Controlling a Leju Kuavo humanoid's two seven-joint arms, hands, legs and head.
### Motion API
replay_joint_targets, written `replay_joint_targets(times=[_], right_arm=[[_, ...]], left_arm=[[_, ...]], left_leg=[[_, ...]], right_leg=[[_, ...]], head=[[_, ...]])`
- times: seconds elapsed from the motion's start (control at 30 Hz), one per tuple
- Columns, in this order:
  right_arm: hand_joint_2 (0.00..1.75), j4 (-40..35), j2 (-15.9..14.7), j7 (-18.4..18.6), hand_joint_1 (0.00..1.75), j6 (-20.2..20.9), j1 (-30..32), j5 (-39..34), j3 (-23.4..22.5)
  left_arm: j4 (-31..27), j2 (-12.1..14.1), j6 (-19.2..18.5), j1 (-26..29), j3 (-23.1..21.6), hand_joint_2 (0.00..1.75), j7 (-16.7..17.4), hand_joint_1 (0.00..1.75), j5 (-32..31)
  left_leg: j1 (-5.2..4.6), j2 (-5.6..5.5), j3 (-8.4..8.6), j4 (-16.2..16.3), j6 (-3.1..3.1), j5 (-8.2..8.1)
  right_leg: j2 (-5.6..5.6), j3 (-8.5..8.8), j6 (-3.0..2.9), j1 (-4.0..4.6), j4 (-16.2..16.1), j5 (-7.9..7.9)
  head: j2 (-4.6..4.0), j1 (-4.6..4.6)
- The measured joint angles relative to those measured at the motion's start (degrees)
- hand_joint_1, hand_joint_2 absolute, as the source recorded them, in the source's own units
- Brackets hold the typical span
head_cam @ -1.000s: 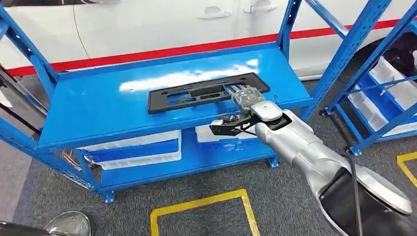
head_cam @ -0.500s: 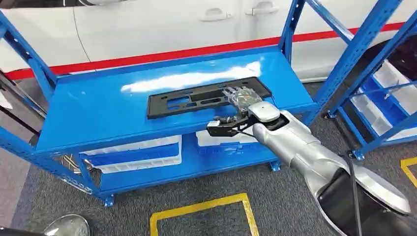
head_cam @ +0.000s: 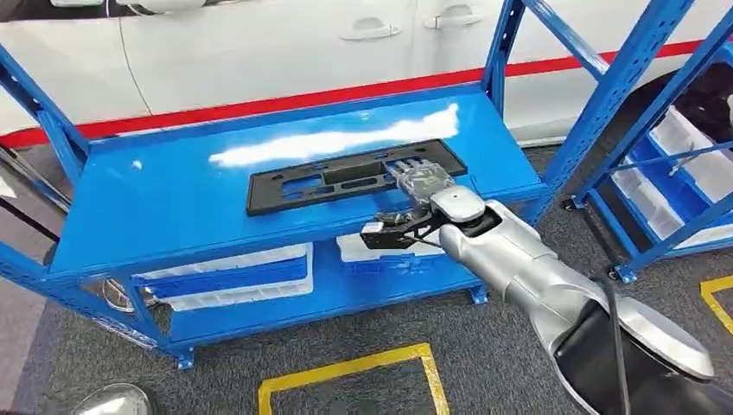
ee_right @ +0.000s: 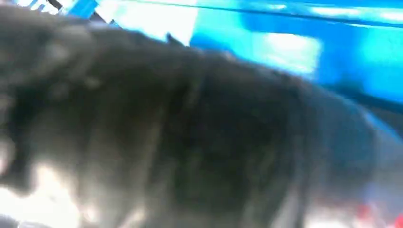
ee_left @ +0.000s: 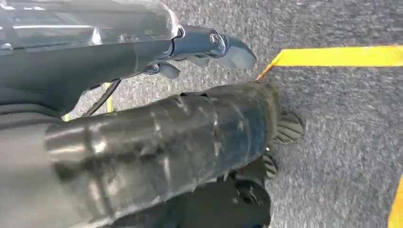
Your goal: Take the parts from the cabinet and place them on the table.
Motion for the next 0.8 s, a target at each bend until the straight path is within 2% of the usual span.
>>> replay_joint_targets(times=[0.03, 0.07, 0.1, 0.13, 0.2, 0.23, 0.27, 0.3, 0.33, 0.37, 0.4, 0.43, 0.47, 0.53, 0.6, 0.63, 0.67, 0.73, 0.77, 0.8], right_arm=[[0.00, 0.00, 0.00, -0.02, 0.00, 0.00, -0.01, -0.02, 0.00], [0.00, -0.08, 0.02, -0.04, 0.00, 0.00, -0.10, -0.04, 0.00], [0.00, -0.15, -0.15, -0.04, 0.00, 0.00, -0.12, -0.04, 0.00], [0.00, -0.15, -0.20, -0.04, 0.00, 0.00, -0.29, -0.07, 0.00], [0.00, -0.15, -0.46, -0.04, 0.00, 0.04, -0.08, -0.04, 0.00], [0.00, -0.15, -0.50, -0.04, 0.00, 0.04, 0.26, -0.04, 0.00], [0.00, -0.15, -0.55, -0.04, 0.00, 0.07, 0.48, -0.04, 0.00], [0.00, -0.15, -0.55, -0.04, 0.00, 0.07, 0.56, -0.04, 0.02], [0.00, -0.15, -0.55, -0.04, 0.00, 0.07, 0.53, -0.04, 0.02], [0.00, -0.15, -0.57, -0.04, 0.00, 0.04, 0.46, -0.04, 0.02], [0.00, -0.15, -0.66, -0.04, 0.00, 0.04, 0.43, -0.04, 0.02], [0.00, -0.15, -0.77, -0.04, 0.00, 0.07, 0.41, -0.04, 0.02], [0.00, -0.17, -0.74, -0.04, 0.00, 0.06, 0.42, -0.04, 0.02], [0.00, -0.17, -0.70, -0.07, 0.00, 0.07, 0.49, -0.04, 0.02], [0.00, -0.28, -0.76, -0.02, 0.00, 0.07, 0.39, -0.04, 0.02], [0.00, -0.33, -0.74, -0.02, 0.00, 0.04, 0.33, -0.04, 0.02], [0.00, -0.33, -0.68, -0.09, 0.00, 0.15, 0.29, -0.04, 0.02], [0.00, -0.33, -0.39, -0.18, 0.00, 0.64, 0.38, -0.04, 0.07], [0.00, -0.33, -0.15, -0.18, 0.00, 0.83, 0.41, 0.00, 0.24], [0.00, -0.33, 0.15, -0.15, 0.00, 1.01, 0.42, 0.02, 0.50]], left_arm=[[0.00, 0.00, 0.00, 0.00, 0.00, 0.00, 0.00, 0.00, -0.02], [0.00, -0.02, 0.02, 0.02, 0.00, 0.00, 0.00, 0.00, -0.02], [0.00, -0.24, 0.02, 0.15, 0.00, 0.00, 0.02, 0.00, -0.04], [0.00, -0.28, 0.02, 0.14, 0.00, 0.00, 0.02, 0.00, -0.09], [0.00, -0.28, 0.02, 0.09, 0.02, 0.00, 0.02, 0.00, -0.11], [0.00, -0.28, 0.07, 0.08, 0.02, 0.00, 0.02, 0.00, -0.11], [0.00, -0.28, 0.07, 0.07, 0.02, 0.00, 0.02, 0.00, -0.11], [0.00, -0.28, 0.11, 0.11, 0.02, 0.00, 0.02, 0.00, -0.11], [0.00, -0.28, 0.13, 0.13, 0.02, 0.00, 0.02, 0.00, -0.11], [0.00, -0.37, 0.13, 0.19, 0.02, 0.00, 0.04, 0.00, -0.11], [0.00, -0.39, 0.13, 0.20, 0.04, 0.00, 0.04, 0.00, -0.13], [0.00, -0.39, 0.15, 0.23, 0.04, 0.00, 0.04, 0.00, -0.13], [0.00, -0.39, 0.17, 0.18, 0.07, 0.00, 0.07, 0.00, -0.13], [0.00, -0.39, 0.20, 0.11, 0.04, 0.00, 0.04, 0.00, -0.13], [0.00, -0.39, 0.20, 0.17, 0.07, 0.00, 0.04, 0.00, -0.13], [0.02, -0.44, 0.20, 0.19, 0.07, 0.00, 0.07, 0.00, -0.13], [0.02, -0.48, 0.20, 0.14, 0.07, 0.00, 0.07, 0.00, -0.20], [0.02, -0.48, 0.22, -0.01, 0.07, 0.00, 0.07, 0.00, -0.37], [0.02, -0.48, 0.28, 0.00, 0.07, 0.00, 0.11, 0.00, -0.39], [0.02, -0.48, 0.35, 0.03, 0.07, 0.00, 0.17, 0.00, -0.55]], left_leg=[[-0.11, -0.02, 0.04, -0.02, 0.20, -0.04], [0.22, 0.04, 0.53, -0.92, 0.61, 0.26], [0.52, 0.18, 1.09, -1.57, 0.78, 0.57], [0.61, 0.19, 1.21, -1.68, 1.09, 0.56], [0.61, 0.20, 1.24, -1.65, 1.37, 0.42], [0.61, 0.20, 1.23, -1.57, 1.40, 0.30], [0.63, 0.18, 1.27, -1.46, 1.38, 0.15], [0.69, 0.14, 1.38, -1.29, 1.27, -0.09], [0.74, 0.08, 1.51, -1.00, 1.08, -0.39], [0.84, 0.04, 1.66, -0.64, 0.84, -0.80], [0.90, 0.01, 1.78, -0.09, 0.51, -1.29], [0.64, -0.05, 1.47, 0.24, 0.02, -1.66], [0.48, -0.06, 1.26, 0.53, -0.32, -1.76], [0.74, 0.01, 1.52, 0.21, -0.83, -1.67], [0.88, 0.11, 1.43, 0.69, -1.44, -2.32], [0.89, 0.15, 0.58, 2.96, -1.61, -3.67], [0.92, 0.15, -1.29, 6.74, -1.75, -5.57], [0.91, 0.16, -6.22, 15.88, -1.99, -8.99], [0.91, 0.16, -7.71, 18.22, -1.96, -9.09], [0.90, 0.16, -7.90, 17.77, -1.79, -7.84]], right_leg=[[-0.03, 0.14, 0.31, -0.12, -0.25, 0.08], [-0.01, 0.38, 0.76, 0.19, -0.41, -0.02], [-0.11, 0.06, 1.02, -0.02, 0.57, -0.65], [-0.17, -1.10, 1.11, -0.02, 2.93, -2.26], [-0.14, -5.49, 1.47, -0.26, 11.42, -6.11], [-0.14, -8.07, 1.70, -0.45, 15.80, -7.34], [-0.17, -9.13, 1.88, -0.63, 17.13, -6.94], [-0.23, -8.80, 2.03, -0.85, 15.70, -5.16], [-0.27, -7.32, 2.09, -1.07, 12.10, -2.58], [-0.37, -5.04, 2.12, -1.22, 7.13, 0.25], [-0.46, -2.79, 2.06, -1.31, 2.02, 2.19], [-0.43, -2.30, 1.94, -0.99, 1.45, 0.74], [-0.26, -2.16, 1.48, -0.91, 1.30, 1.02], [-0.08, -2.28, 0.96, -0.52, 1.34, 0.85], [-0.12, -1.75, 0.13, -0.99, 0.76, 1.04], [-0.10, -1.54, -0.23, -1.00, 0.68, 0.93], [-0.10, -1.45, -0.41, -0.96, 0.68, 0.82], [-0.17, -1.28, -0.75, -0.64, 0.73, 0.59], [-0.15, -1.20, -0.90, -0.51, 0.76, 0.48], [-0.04, -1.01, -0.95, -0.41, 0.78, 0.34]], head=[[0.02, 0.00], [0.02, -0.02], [0.00, 0.04], [0.00, 0.07], [0.02, 0.07], [0.02, 0.07], [0.02, 0.07], [0.02, 0.07], [0.02, 0.07], [0.00, 0.07], [0.02, 0.07], [0.00, 0.09], [0.02, -0.11], [0.00, -0.07], [0.00, -0.07], [0.02, -0.09], [0.02, -0.09], [0.02, -0.09], [0.02, -0.09], [0.02, -0.09]])
